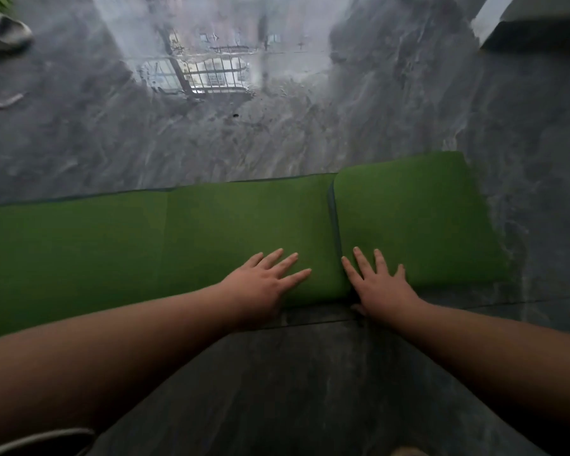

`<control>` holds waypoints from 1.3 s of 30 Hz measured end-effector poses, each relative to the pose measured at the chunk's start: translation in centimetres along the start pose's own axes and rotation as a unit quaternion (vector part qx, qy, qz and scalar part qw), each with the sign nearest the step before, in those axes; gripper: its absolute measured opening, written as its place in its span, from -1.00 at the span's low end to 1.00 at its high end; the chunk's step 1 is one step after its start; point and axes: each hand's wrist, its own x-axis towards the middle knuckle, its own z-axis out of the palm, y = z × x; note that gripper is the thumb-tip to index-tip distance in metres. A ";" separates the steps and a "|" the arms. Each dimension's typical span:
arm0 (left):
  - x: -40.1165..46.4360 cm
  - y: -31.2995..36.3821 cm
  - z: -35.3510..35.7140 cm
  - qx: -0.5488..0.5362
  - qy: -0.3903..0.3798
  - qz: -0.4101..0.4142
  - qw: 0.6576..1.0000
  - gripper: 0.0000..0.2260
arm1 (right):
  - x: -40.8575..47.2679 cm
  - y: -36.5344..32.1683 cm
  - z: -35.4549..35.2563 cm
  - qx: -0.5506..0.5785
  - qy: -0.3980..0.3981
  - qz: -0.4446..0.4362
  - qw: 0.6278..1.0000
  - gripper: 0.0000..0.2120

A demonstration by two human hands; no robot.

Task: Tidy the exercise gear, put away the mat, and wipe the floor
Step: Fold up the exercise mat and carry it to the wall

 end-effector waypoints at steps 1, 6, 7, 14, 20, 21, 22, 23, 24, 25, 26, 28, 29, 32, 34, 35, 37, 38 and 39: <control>0.1 0.3 0.4 -0.015 0.000 -0.005 1.000 -0.28 | 0.2 -0.2 -0.2 -0.001 0.004 0.015 1.000 -0.09; 1.3 2.3 2.3 -0.103 0.024 -0.051 0.993 -0.29 | 0.3 -0.3 0.6 -0.020 0.032 0.031 0.999 -0.38; 1.2 2.6 2.4 -0.108 0.026 -0.054 0.992 -0.28 | 0.2 -0.5 0.7 -0.017 0.028 0.033 0.999 -0.39; -0.6 3.2 1.4 -0.163 0.052 -0.097 0.981 -0.21 | -2.5 -0.1 -2.7 0.113 0.085 0.028 0.990 -0.27; -2.1 3.5 -0.9 -0.228 0.182 -0.145 0.946 -0.20 | -6.7 -3.6 -6.9 0.417 0.287 -0.077 0.859 -0.37; -2.6 3.3 -1.1 -0.246 0.198 -0.145 0.938 -0.18 | -7.1 -4.7 -7.5 0.458 0.300 -0.091 0.832 -0.38; -3.2 3.1 -1.1 -0.267 0.218 -0.139 0.928 -0.17 | -7.3 -5.6 -8.0 0.494 0.309 -0.103 0.806 -0.38; -3.7 2.7 -1.1 -0.293 0.243 -0.125 0.916 -0.16 | -7.4 -6.6 -8.5 0.525 0.318 -0.116 0.781 -0.39; -4.2 2.3 -1.1 -0.321 0.271 -0.107 0.901 -0.15 | -7.5 -7.5 -9.1 0.552 0.326 -0.129 0.756 -0.41; -4.8 1.9 -1.1 -0.346 0.309 -0.088 0.881 -0.15 | -7.6 -8.3 -9.8 0.576 0.332 -0.145 0.733 -0.42; -5.4 1.5 -1.4 -0.368 0.357 -0.074 0.855 -0.18 | -7.6 -9.3 -10.7 0.596 0.336 -0.160 0.711 -0.43; -6.8 0.8 -2.1 -0.411 0.426 -0.057 0.804 -0.31 | -7.8 -11.3 -12.8 0.623 0.346 -0.188 0.677 -0.44; -7.6 0.4 -2.6 -0.432 0.443 -0.051 0.784 -0.35 | -7.9 -12.4 -13.9 0.633 0.351 -0.204 0.660 -0.46; -9.7 -1.4 -3.0 -0.463 0.465 -0.033 0.754 -0.27 | -7.9 -15.8 -16.9 0.658 0.346 -0.265 0.614 -0.49; -11.2 -2.8 -3.0 -0.468 0.485 -0.038 0.738 -0.16 | -7.6 -17.9 -18.3 0.658 0.326 -0.305 0.607 -0.44; -12.1 -3.4 -3.0 -0.463 0.503 -0.051 0.728 -0.13 | -7.3 -18.8 -18.8 0.657 0.310 -0.325 0.606 -0.41; -14.2 -4.5 -3.3 -0.447 0.548 -0.085 0.702 -0.17 | -6.8 -20.5 -19.8 0.658 0.277 -0.359 0.601 -0.41; -15.2 -5.1 -3.3 -0.440 0.568 -0.105 0.688 -0.22 | -6.5 -21.3 -20.2 0.661 0.258 -0.372 0.599 -0.42; -16.2 -5.8 -3.1 -0.432 0.581 -0.125 0.679 -0.23 | -6.2 -22.0 -20.6 0.666 0.235 -0.383 0.596 -0.43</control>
